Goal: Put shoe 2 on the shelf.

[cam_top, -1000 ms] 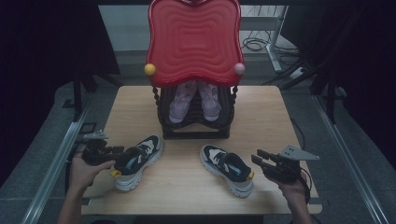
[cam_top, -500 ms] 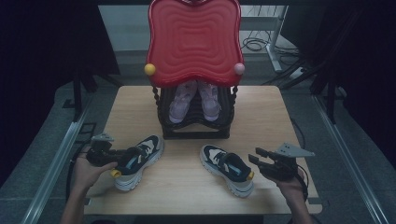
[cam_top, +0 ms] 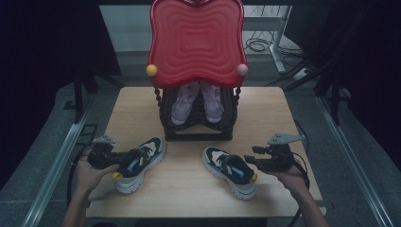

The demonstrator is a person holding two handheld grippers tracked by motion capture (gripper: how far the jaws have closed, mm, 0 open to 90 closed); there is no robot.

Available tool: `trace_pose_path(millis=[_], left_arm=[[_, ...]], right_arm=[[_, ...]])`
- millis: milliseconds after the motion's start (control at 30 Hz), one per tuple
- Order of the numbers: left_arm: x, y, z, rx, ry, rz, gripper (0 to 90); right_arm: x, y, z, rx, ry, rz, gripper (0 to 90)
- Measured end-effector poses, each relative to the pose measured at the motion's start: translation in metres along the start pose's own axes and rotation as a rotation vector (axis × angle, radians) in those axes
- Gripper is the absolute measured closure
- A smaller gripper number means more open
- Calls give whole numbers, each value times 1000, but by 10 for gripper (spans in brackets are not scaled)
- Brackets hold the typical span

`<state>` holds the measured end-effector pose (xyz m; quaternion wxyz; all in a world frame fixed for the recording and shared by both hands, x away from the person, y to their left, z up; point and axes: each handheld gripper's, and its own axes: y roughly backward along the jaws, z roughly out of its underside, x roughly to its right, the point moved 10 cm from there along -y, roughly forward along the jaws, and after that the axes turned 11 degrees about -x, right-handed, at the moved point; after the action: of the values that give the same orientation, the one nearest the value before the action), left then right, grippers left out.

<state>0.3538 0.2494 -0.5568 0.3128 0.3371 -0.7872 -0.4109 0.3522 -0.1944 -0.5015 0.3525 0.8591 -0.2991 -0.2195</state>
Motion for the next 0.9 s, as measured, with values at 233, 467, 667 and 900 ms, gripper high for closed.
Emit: trace_pose_path(millis=[233, 467, 667, 900], left_arm=[[0, 0, 0, 5, 10, -2, 728], [0, 0, 0, 6, 12, 1, 727], [0, 0, 0, 6, 12, -4, 727], [0, 0, 0, 8, 13, -6, 727]], right_arm=[[-1, -16, 0, -99, 20, -18, 470], [-4, -29, -1, -138, 29, -47, 485], [-6, -40, 1, -175, 22, -66, 510], [-8, -49, 4, -227, 33, -74, 532]])
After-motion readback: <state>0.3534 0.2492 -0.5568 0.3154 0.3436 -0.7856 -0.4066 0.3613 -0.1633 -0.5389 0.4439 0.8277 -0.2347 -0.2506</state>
